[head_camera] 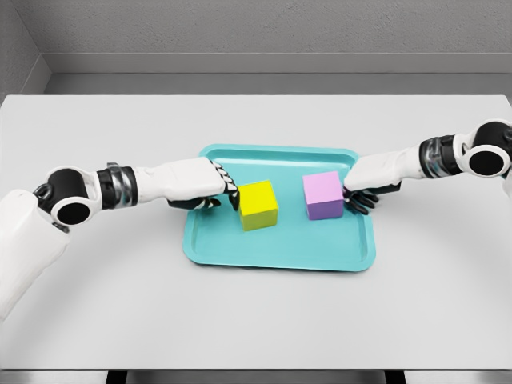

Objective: Push two cubes

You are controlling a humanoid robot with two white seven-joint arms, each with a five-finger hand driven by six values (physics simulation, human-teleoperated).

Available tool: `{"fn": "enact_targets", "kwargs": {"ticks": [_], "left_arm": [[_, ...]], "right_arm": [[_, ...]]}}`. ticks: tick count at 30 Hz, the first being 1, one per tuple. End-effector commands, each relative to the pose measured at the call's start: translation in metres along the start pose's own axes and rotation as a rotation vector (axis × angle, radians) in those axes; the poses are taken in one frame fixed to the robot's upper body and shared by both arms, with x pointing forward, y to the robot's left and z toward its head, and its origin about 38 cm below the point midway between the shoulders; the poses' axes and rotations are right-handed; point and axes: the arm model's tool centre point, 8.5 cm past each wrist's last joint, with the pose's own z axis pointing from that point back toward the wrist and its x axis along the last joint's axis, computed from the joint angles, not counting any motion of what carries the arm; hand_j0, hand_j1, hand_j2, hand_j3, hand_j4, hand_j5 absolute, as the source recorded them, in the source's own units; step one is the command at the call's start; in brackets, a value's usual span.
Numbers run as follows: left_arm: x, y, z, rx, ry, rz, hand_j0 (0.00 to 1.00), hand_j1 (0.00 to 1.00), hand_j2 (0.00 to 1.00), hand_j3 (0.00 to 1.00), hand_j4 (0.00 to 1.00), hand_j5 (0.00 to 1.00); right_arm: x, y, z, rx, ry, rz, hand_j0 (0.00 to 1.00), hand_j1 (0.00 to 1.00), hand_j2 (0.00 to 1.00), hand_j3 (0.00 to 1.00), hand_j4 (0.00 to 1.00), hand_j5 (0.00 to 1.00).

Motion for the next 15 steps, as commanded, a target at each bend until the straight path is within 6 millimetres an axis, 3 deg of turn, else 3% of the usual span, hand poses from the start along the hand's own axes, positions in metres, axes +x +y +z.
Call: {"fn": "enact_targets", "kwargs": {"ticks": [1,15], "left_arm": [[-0.0053,-0.0074,-0.0007,-0.024,0.015,0.003,0.54,0.54,0.54,0.54,0.54,0.54],[-0.0133,-0.0117,0.0064,-0.033,0.038,0.017,0.54,0.54,0.54,0.54,0.54,0.54]], "right_arm": [[0.0034,-0.0021,-0.0009,-0.008,-0.016,-0.004,0.13,0.13,0.13,0.13,0.13,0.13],[0.0059,-0.0032,-0.0035,-0.009,-0.024,0.0,0.13,0.13,0.13,0.13,0.13,0.13]]}}
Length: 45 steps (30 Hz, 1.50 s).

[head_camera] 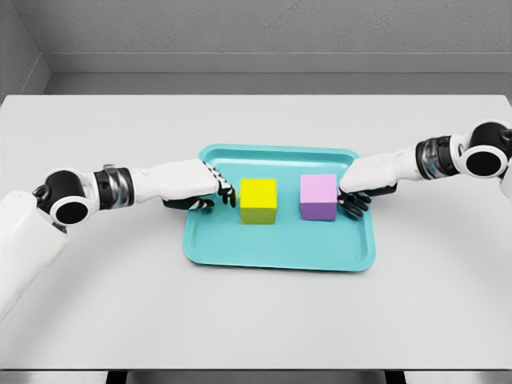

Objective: Push two cubes

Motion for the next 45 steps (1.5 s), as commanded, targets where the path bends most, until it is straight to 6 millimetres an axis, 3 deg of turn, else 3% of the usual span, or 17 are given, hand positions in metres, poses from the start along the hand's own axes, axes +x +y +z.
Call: {"fn": "enact_targets", "kwargs": {"ticks": [1,16,23,45], "left_arm": [[-0.003,-0.001,0.005,-0.011,0.012,-0.011,0.54,0.54,0.54,0.54,0.54,0.54],[-0.01,-0.007,-0.013,-0.02,0.017,0.037,0.49,0.49,0.49,0.49,0.49,0.49],[0.001,-0.007,-0.028,-0.012,-0.02,0.041,0.49,0.49,0.49,0.49,0.49,0.49],[0.012,-0.003,-0.039,-0.01,-0.054,0.029,0.49,0.49,0.49,0.49,0.49,0.49]], "right_arm": [[0.002,-0.002,-0.003,-0.006,-0.008,-0.002,0.13,0.13,0.13,0.13,0.13,0.13],[0.005,-0.007,-0.01,-0.008,-0.019,0.008,0.13,0.13,0.13,0.13,0.13,0.13],[-0.004,-0.003,-0.008,-0.001,0.008,-0.012,0.13,0.13,0.13,0.13,0.13,0.13],[-0.025,-0.001,-0.013,0.028,0.079,-0.026,0.13,0.13,0.13,0.13,0.13,0.13]]}}
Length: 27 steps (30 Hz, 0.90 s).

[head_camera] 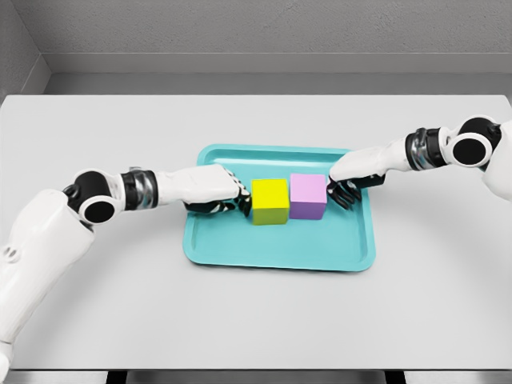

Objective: Push two cubes

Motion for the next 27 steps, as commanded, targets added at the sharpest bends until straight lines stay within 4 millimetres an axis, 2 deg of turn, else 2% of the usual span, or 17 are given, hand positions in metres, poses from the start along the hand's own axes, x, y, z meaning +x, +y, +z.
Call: {"fn": "enact_targets", "kwargs": {"ticks": [1,10,13,27], "left_arm": [[0.002,0.0,-0.003,0.004,-0.008,0.006,0.49,0.49,0.49,0.49,0.49,0.49],[0.003,0.003,-0.005,-0.005,-0.011,-0.006,0.49,0.49,0.49,0.49,0.49,0.49],[0.001,0.002,0.001,-0.008,-0.004,-0.012,0.49,0.49,0.49,0.49,0.49,0.49],[0.007,0.003,0.005,-0.003,-0.017,-0.028,0.5,0.5,0.5,0.5,0.5,0.5]], "right_arm": [[-0.014,0.009,0.003,0.063,0.102,0.118,0.13,0.13,0.13,0.13,0.13,0.13],[-0.011,0.001,-0.001,0.068,0.107,0.153,0.13,0.13,0.13,0.13,0.13,0.13],[-0.011,0.001,-0.001,0.068,0.108,0.154,0.13,0.13,0.13,0.13,0.13,0.13],[-0.015,0.004,0.005,0.078,0.128,0.158,0.13,0.13,0.13,0.13,0.13,0.13]]}}
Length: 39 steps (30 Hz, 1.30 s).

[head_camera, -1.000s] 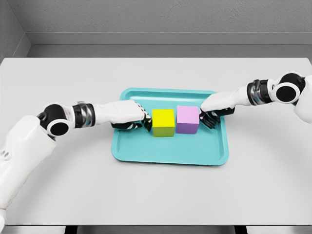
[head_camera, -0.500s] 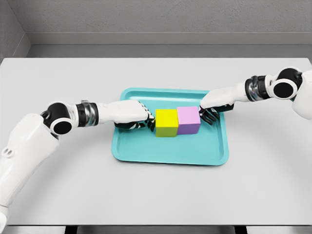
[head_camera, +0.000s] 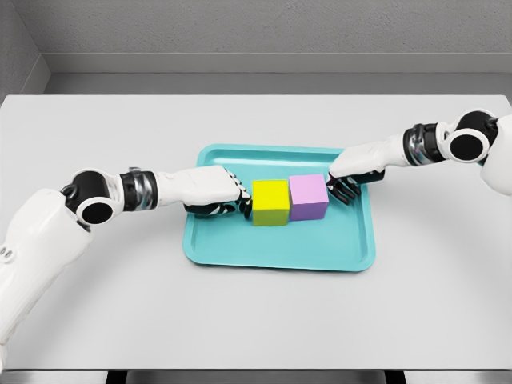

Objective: Push two cubes

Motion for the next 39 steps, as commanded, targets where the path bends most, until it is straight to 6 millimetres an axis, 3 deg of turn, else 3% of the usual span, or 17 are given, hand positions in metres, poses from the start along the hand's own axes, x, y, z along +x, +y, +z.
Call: {"fn": "enact_targets", "kwargs": {"ticks": [1,6,26,39], "left_arm": [[0.002,0.003,0.001,0.008,-0.005,-0.002,0.5,0.5,0.5,0.5,0.5,0.5],[0.009,0.003,0.0,0.015,-0.02,-0.009,0.5,0.5,0.5,0.5,0.5,0.5],[0.0,0.001,-0.001,0.004,-0.001,0.003,0.5,0.5,0.5,0.5,0.5,0.5],[-0.011,0.002,-0.004,-0.004,0.022,0.024,0.5,0.5,0.5,0.5,0.5,0.5]], "right_arm": [[-0.014,0.011,0.004,0.062,0.099,0.113,0.13,0.13,0.13,0.13,0.13,0.13],[-0.015,0.01,0.006,0.067,0.107,0.122,0.13,0.13,0.13,0.13,0.13,0.13],[-0.021,0.012,0.015,0.084,0.138,0.137,0.13,0.13,0.13,0.13,0.13,0.13],[-0.017,0.021,0.009,0.12,0.125,0.146,0.14,0.14,0.14,0.14,0.14,0.14]]}}
